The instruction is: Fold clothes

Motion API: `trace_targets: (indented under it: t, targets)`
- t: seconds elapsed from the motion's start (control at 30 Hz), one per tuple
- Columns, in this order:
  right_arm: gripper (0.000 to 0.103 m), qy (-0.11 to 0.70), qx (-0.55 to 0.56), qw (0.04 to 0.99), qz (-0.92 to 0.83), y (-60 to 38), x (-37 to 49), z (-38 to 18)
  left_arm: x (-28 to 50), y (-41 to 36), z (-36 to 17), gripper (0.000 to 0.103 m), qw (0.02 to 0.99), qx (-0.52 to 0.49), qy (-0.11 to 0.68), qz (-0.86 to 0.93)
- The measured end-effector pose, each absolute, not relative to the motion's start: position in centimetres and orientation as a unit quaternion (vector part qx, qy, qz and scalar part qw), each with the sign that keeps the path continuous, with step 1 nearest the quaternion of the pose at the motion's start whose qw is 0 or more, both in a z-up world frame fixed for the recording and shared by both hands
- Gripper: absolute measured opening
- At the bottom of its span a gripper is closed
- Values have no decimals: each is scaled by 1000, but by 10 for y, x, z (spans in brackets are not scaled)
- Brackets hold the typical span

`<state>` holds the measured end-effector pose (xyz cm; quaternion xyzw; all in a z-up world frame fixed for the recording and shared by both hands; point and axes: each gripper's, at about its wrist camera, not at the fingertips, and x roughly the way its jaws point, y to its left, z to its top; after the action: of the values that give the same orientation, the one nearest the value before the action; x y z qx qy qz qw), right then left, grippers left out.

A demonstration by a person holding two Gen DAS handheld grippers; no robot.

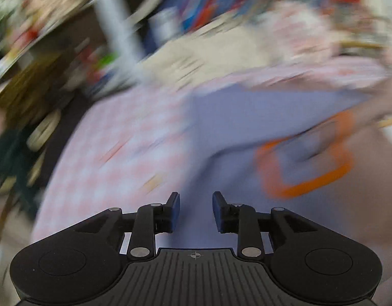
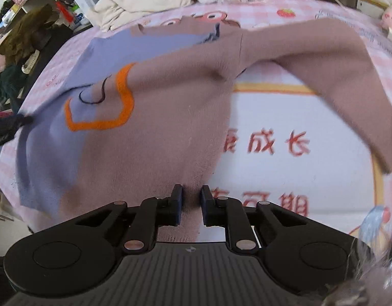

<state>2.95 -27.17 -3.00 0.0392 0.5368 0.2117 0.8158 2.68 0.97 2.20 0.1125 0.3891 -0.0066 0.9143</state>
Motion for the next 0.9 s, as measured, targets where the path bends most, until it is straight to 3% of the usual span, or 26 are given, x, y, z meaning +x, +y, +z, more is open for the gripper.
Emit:
trace_targets:
  t: [0.1, 0.27, 0.43, 0.9]
  targets:
    - [14, 544, 42, 806, 231, -272, 24, -28, 54, -38, 29, 29, 916, 118, 372, -94]
    - [13, 544, 148, 773, 291, -296, 13, 3, 91, -110, 29, 29, 897, 183, 352, -195]
    - [13, 556, 101, 779, 273, -291, 5, -6, 110, -158, -1, 29, 861, 249, 367, -248]
    - [14, 582, 128, 761, 256, -293, 2, -29, 116, -211, -48, 28, 841, 397, 290, -226]
